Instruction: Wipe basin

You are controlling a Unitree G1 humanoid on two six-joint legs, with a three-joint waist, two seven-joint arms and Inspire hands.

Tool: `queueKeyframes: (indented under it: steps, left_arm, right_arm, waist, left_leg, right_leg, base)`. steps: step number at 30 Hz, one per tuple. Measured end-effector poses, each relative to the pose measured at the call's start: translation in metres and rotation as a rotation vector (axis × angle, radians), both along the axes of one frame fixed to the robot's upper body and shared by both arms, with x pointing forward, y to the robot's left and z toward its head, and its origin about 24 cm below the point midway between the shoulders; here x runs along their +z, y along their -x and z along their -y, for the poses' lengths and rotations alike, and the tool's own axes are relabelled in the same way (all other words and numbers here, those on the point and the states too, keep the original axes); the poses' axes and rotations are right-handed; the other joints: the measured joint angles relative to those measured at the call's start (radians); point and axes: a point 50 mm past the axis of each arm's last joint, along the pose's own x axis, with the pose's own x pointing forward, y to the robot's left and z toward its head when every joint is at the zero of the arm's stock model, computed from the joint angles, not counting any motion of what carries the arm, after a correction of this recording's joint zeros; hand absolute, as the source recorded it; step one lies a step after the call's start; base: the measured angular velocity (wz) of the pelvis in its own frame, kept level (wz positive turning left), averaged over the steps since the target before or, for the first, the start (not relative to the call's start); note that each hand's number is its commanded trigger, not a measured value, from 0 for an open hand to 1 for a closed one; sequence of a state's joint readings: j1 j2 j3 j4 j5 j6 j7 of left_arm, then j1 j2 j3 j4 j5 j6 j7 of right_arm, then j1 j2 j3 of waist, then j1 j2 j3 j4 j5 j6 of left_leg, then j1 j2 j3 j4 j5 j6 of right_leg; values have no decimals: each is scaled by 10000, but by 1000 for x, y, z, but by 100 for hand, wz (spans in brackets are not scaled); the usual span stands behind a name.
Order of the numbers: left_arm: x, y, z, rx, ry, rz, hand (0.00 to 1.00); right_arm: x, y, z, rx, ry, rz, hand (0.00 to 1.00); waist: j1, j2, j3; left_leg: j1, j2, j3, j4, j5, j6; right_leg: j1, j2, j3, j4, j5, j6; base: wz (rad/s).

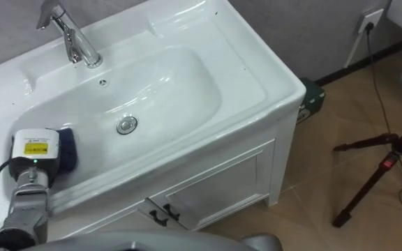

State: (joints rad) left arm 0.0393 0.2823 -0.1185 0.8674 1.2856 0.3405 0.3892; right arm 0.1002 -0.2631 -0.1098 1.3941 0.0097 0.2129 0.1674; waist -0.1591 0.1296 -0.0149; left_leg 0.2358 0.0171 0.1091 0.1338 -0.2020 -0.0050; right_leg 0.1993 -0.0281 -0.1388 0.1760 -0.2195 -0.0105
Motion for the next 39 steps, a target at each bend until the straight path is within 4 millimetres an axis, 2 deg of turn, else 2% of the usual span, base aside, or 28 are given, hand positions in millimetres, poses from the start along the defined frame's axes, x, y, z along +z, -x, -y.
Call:
queueKeyframes:
  steps: [8,11,12,13,16,21,24,28,34,39]
  left_arm:
    - [-1,-4,0,1579,1698,928,100]
    - [0,-7,-2,2326,2530,1404,100]
    - [1,-9,-3,2652,2821,1663,100]
    - [2,-9,-4,2993,3109,1916,100]
    - [1,-7,-5,3351,3326,2054,100]
    - [-3,-12,9,3834,4121,2757,100]
    - [-4,-12,13,4029,4548,2879,100]
    - [-4,-13,14,4035,4645,2923,100]
    - [-4,-19,21,3810,4733,2886,100]
    - [-4,-24,27,3647,4803,2779,100]
  right_arm:
    - [-2,22,-12,-229,-492,-541,0]
    - [-4,29,-21,-338,-758,-798,0]
    - [-5,30,-25,-363,-892,-882,0]
    - [-6,29,-27,-352,-990,-887,0]
    - [-6,30,-27,-210,-1006,-927,0]
    - [-6,33,-34,-96,-1250,-1259,0]
    - [-7,34,-37,13,-1402,-1264,0]
    - [-8,35,-41,-44,-1565,-1273,0]
    - [-8,39,-45,-23,-1684,-1329,0]
    - [-8,42,-46,175,-1773,-1471,0]
  waist:
    - [-8,-205,-15]
    - [-16,-388,-18]
    - [-14,-501,-15]
    - [12,-590,-13]
    - [-7,-705,-11]
    - [-105,-949,-11]
    - [-112,-949,-9]
    - [-282,-952,8]
    - [-377,-910,42]
    - [-652,-825,96]
  left_leg:
    - [29,24,8,13,24,-43]
    - [35,39,20,-1,53,-90]
    - [42,55,41,-5,57,-95]
    - [56,82,243,-20,59,-99]
    - [206,107,508,-59,59,-100]
    - [294,74,669,-79,56,-102]
    - [388,82,936,-101,56,-103]
    - [372,87,1081,-114,55,-103]
    - [322,78,1086,-121,54,-104]
    - [291,79,1229,-150,54,-104]
  right_leg:
    - [-3,-10,10,130,-126,-48]
    - [-20,11,54,133,-146,-80]
    - [-40,39,118,134,-149,-95]
    - [-82,85,260,130,-140,-112]
    - [-58,136,547,122,-129,-129]
    - [-57,168,839,115,-119,-125]
    - [-45,158,1039,119,-117,-124]
    - [-109,140,1086,85,-131,-117]
    - [-187,131,1117,104,-116,-86]
    - [-271,147,1222,116,-56,-47]
  base:
    - [2]
    - [-2]
    - [-18]
    - [-24]
    - [-34]
    - [-17]
    - [-20]
    - [-3]
    - [0]
    - [-4]
